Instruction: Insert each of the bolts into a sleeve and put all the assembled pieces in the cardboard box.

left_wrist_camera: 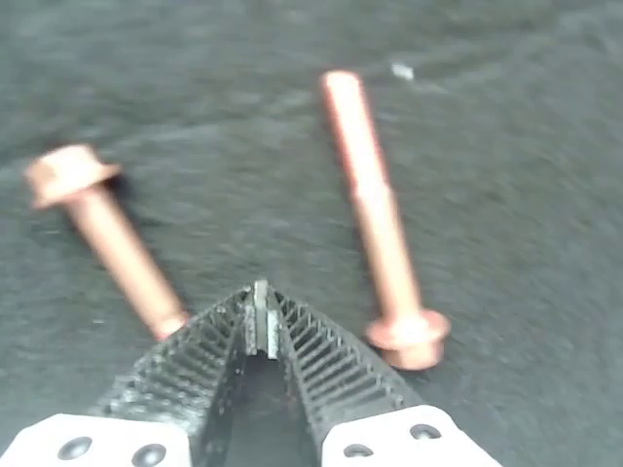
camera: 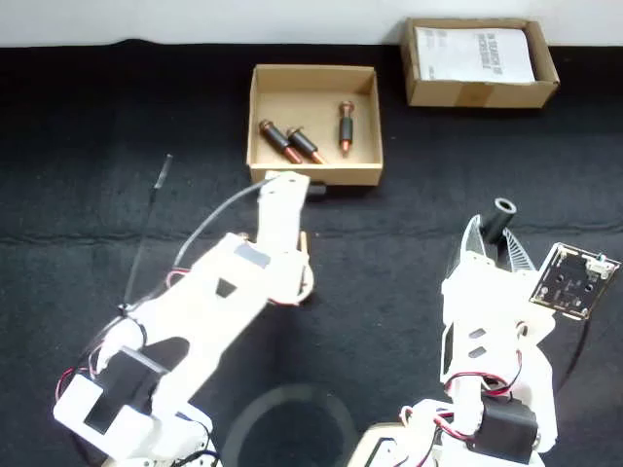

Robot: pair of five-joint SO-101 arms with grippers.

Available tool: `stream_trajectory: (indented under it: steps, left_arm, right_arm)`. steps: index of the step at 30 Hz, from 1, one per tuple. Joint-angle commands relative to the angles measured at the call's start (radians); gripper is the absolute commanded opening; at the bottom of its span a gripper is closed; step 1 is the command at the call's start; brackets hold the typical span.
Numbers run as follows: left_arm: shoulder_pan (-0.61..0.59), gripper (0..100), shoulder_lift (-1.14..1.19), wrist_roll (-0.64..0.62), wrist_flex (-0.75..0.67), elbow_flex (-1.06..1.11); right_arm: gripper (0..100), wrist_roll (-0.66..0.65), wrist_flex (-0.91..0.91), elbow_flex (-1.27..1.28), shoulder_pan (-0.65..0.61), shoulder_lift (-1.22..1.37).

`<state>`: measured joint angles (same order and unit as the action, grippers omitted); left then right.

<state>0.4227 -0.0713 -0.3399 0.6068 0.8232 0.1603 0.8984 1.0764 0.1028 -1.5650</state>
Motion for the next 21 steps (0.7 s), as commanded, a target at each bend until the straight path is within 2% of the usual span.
stream_trajectory:
  steps: [1, 4, 7, 13, 17, 21]
  left_arm:
    - [0.113, 1, -0.038, 0.003, -0.014, -0.005]
    - [0.174, 1, -0.028, 0.0, -0.014, -0.041]
    - [0.185, 1, -0.028, 0.0, -0.018, -0.094]
    - [0.143, 1, -0.022, 0.0, -0.184, -0.137]
    - [0.124, 1, 0.079, 0.003, -0.284, -0.176]
    - [0.125, 1, 0.222, 0.003, -0.281, -0.269]
  right_arm:
    - [0.7, -0.008, -0.018, -0.002, -0.002, -0.018]
    - [0.7, -0.008, -0.018, -0.002, -0.002, -0.018]
    - [0.7, -0.008, -0.018, -0.005, -0.001, -0.018]
    - [0.7, -0.008, -0.016, -0.012, 0.047, -0.018]
    - [0.7, -0.008, -0.001, -0.012, 0.102, -0.019]
    - [0.7, -0.008, 0.041, -0.012, 0.13, -0.019]
